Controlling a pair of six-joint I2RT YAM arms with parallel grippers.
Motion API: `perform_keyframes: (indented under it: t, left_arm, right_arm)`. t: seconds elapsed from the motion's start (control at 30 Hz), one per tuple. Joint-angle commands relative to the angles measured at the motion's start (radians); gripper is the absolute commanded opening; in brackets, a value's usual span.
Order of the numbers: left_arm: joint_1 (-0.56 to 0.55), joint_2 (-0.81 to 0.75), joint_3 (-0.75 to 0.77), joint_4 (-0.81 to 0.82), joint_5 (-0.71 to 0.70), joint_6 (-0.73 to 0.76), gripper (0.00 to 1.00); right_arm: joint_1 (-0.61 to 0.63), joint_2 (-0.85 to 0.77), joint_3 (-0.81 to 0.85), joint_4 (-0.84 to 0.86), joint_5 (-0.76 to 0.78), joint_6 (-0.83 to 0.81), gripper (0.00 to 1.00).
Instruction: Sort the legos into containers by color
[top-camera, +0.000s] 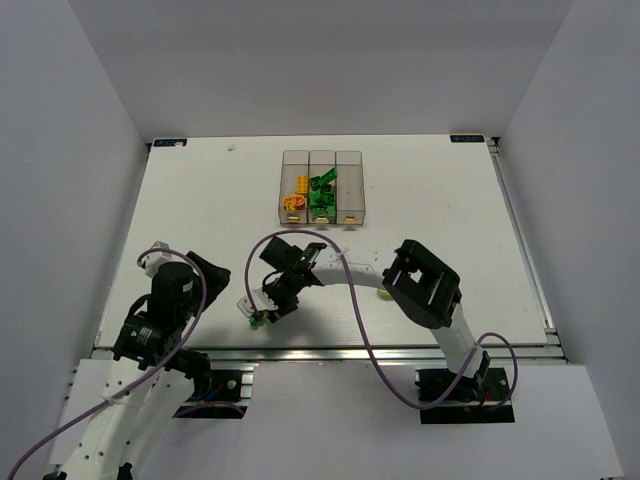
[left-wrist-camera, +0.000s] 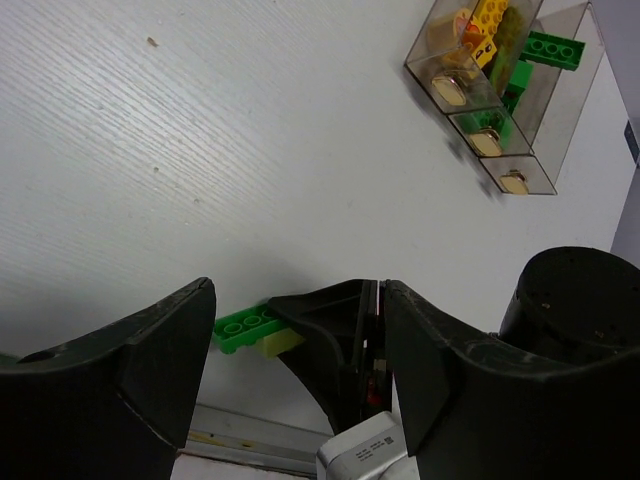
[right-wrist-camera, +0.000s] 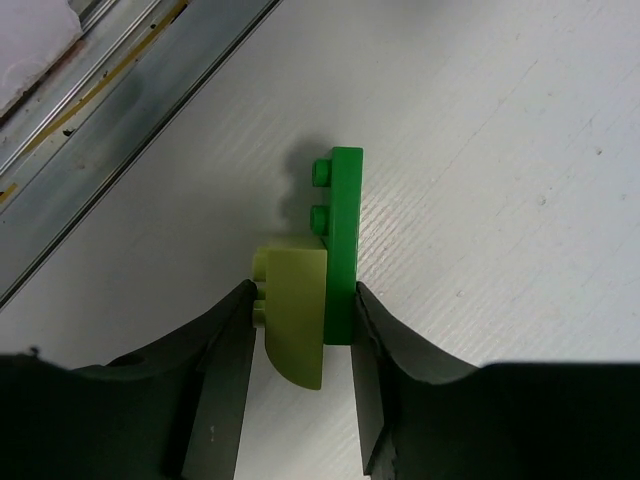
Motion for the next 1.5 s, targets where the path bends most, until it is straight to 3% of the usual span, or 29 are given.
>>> perform_keyframes:
  t: [0.0,0.2,0.4,0.63,0.93,1.2,1.47]
  left_arm:
    - [0.003,-0.021,-0.041,0.068,0.049,-0.006,0.78]
    - [0.005,-0.031,-0.097,0.176,0.112,-0.001,0.78]
    - [0.005,-0.048,-0.212,0.448,0.296,0.036,0.78]
    - [0.005,0.066,-0.359,1.029,0.690,0.033,0.78]
    - [0.005,0.352,-0.428,1.562,0.994,-0.093,0.81]
    - [0.005,0.484,-0.445,1.724,1.115,-0.161,0.82]
    - [0.005,0.505,-0.440,1.642,1.123,-0.106,0.81]
  right_arm:
    - [-0.009,-0.035,-0.012,-0.013,-0.025,-0.008,0.30]
    - [-0.063,-0.159,-0.106,0.016,-0.055,0.046,0.22]
    - [-0.163,-0.360,-0.242,-0.043,-0.133,0.035,0.16]
    - [-0.261,-0.549,-0.322,-0.120,-0.219,-0.031,0.16]
    - [-0.290,-0.589,-0.336,-0.132,-0.208,-0.048,0.15]
    - [-0.322,-0.588,-0.313,-0.126,-0.200,-0.066,0.15]
    - [-0.328,-0.583,-0.279,-0.093,-0.180,-0.052,0.15]
